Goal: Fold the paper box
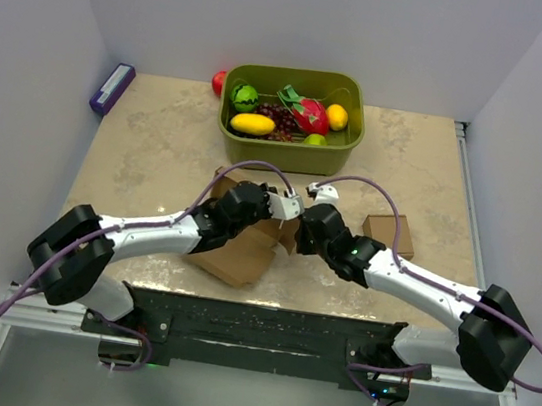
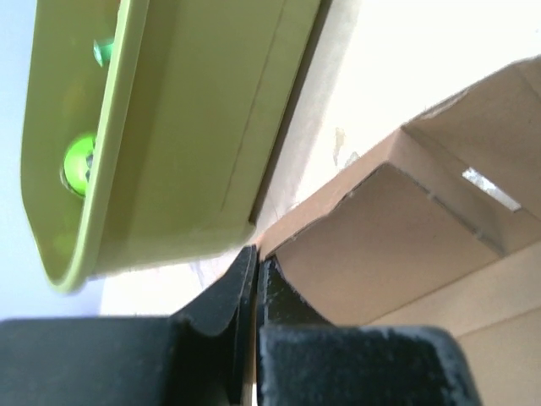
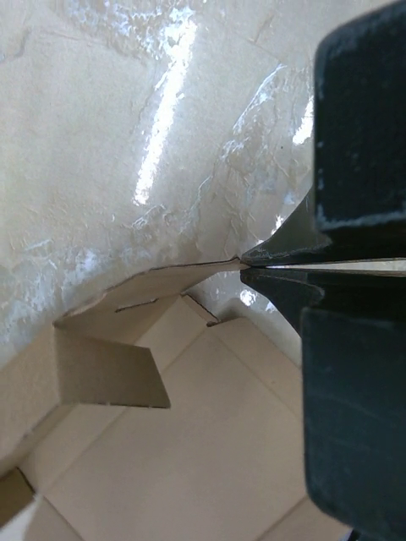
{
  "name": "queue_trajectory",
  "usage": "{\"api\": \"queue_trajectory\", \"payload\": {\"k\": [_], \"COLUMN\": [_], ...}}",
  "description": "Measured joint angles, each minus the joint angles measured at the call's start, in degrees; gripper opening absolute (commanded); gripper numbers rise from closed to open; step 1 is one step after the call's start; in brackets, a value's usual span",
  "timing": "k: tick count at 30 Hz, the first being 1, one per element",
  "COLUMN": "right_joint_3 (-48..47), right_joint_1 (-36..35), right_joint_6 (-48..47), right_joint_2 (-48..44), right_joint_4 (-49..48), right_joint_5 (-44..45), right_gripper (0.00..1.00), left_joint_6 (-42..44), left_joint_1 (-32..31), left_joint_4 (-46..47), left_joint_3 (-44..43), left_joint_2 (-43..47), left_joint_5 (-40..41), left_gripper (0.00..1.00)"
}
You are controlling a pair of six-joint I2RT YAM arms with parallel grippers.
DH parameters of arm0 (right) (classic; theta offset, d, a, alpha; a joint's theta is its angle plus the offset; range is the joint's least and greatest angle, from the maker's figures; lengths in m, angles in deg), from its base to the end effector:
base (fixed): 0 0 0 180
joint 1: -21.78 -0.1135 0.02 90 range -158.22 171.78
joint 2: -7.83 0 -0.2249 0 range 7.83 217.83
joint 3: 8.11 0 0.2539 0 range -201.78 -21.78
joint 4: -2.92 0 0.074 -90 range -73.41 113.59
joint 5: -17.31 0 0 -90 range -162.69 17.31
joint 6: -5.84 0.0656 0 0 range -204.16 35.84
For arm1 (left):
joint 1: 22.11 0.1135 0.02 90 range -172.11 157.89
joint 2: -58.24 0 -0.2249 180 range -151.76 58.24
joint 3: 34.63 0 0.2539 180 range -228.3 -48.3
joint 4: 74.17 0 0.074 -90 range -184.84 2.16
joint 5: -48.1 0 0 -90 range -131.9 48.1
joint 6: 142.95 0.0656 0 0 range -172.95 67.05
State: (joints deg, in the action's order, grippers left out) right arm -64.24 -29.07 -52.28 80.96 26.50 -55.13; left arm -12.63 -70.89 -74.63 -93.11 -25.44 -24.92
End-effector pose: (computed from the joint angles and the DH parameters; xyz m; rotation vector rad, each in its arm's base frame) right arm 0.2055 0.2211 0.1657 -0.2149 2.2650 0.4271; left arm 0.2439 -0.2493 0.1697 1.2660 1.5530 0.2044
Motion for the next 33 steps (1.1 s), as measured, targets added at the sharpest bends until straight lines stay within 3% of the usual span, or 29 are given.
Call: {"api": "queue_trajectory", "payload": {"k": [9, 27, 29, 33], "right_joint_3": [-0.57, -0.59, -0.61, -0.61], "right_joint_1": [0.74, 3.58, 3.80, 4.07], "right_joint_6": [0.90, -1.97, -2.64, -6.34], "right_joint_2": [0.02, 0.07, 0.13, 0.15], "right_joint_4": [0.92, -2.64, -3.32, -5.86], "right_joint_5": [0.98, 0.66, 0.61, 0.37], "right_gripper": [0.00, 0.00, 0.00, 0.00], "left_joint_6": [-11.87, -21.53, -21.86, -23.34], "left_joint_1": [-4.13, -5.38, -5.40, -5.42], "left_joint_4": [-4.02, -6.10, -5.16, -4.11], "left_joint_3": [-0.48, 2.34, 3.32, 4.46], "left_joint_2": [-0.11, 5.55, 6.69, 9.40], "left_joint_5": [10.73, 13.77, 13.70, 12.31], "left_gripper": [0.00, 0.00, 0.04, 0.45]}}
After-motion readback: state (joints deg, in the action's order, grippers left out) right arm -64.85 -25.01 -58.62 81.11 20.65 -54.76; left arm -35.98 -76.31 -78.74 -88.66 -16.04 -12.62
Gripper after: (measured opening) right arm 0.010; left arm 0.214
